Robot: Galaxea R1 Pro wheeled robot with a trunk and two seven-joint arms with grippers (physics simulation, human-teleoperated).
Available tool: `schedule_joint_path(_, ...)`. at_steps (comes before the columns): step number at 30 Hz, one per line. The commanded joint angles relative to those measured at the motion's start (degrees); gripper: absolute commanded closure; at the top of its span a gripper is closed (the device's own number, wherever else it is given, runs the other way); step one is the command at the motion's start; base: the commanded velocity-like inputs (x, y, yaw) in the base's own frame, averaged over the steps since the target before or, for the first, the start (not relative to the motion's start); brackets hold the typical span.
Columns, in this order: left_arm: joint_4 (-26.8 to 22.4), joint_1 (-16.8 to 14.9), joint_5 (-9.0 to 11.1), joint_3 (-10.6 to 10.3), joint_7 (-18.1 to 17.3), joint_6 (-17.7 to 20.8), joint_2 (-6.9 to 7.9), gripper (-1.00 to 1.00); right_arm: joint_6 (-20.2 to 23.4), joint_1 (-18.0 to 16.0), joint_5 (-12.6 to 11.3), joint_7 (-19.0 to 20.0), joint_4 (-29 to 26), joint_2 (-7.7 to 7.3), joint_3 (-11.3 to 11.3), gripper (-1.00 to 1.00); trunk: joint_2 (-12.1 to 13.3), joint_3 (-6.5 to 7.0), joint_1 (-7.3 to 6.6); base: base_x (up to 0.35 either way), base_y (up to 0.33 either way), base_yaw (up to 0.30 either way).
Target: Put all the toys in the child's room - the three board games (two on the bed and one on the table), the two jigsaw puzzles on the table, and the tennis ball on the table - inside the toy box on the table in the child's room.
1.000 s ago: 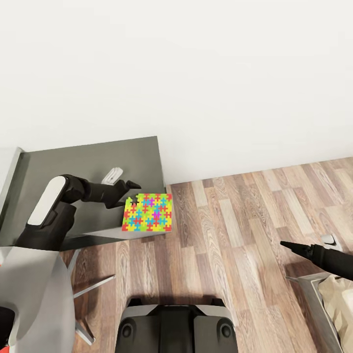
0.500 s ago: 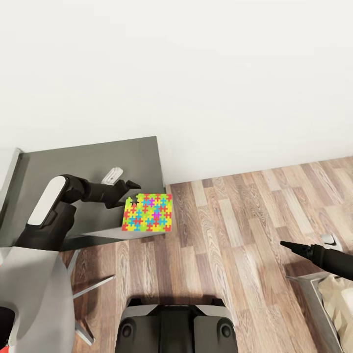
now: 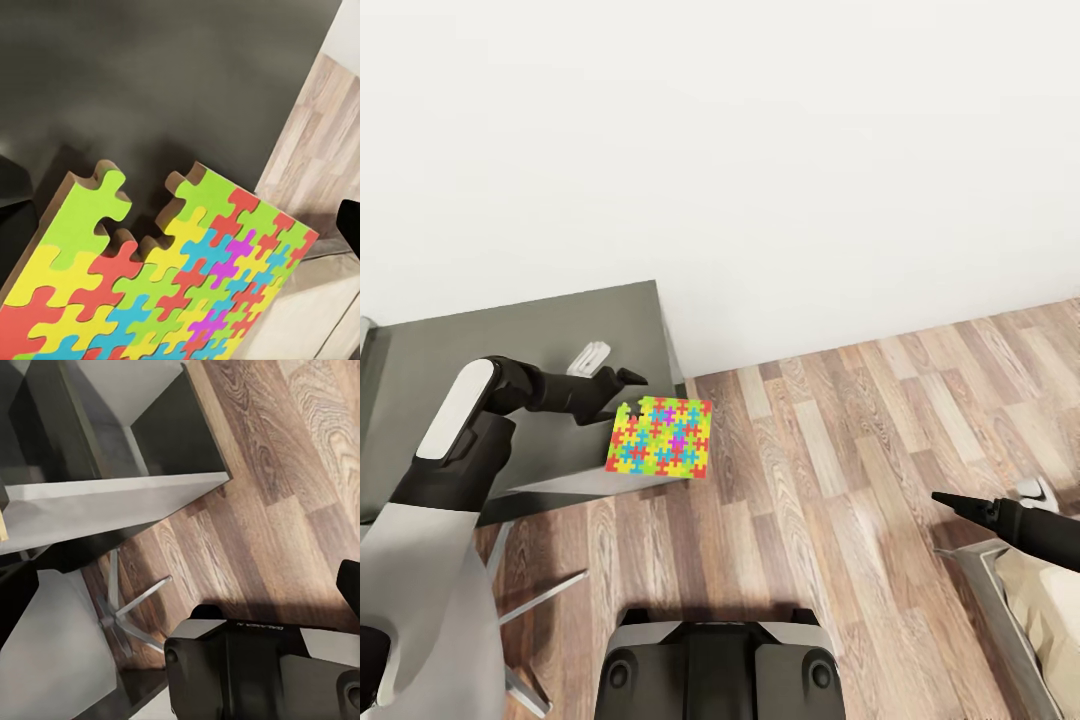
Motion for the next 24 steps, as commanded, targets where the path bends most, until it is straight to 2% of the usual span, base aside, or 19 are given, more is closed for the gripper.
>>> schedule_joint_path(1,0.0,0.0,0.5,-0.1,0.6,0.0,0.04,-1.0,0.2,0.0,0.5,0.5,0.0,-0.01,-0.1,-1.0,-0.1,-0.07,0.03,0.0,0.0,-0.046)
schedule_joint_path(24,-1.0,0.0,0.9,0.4,0.5,0.0,0.42,-1.0,0.2,0.0,0.5,0.5,0.0,0.06,-0.1,-1.0,-0.1,-0.07,0.03,0.0,0.0,-0.009)
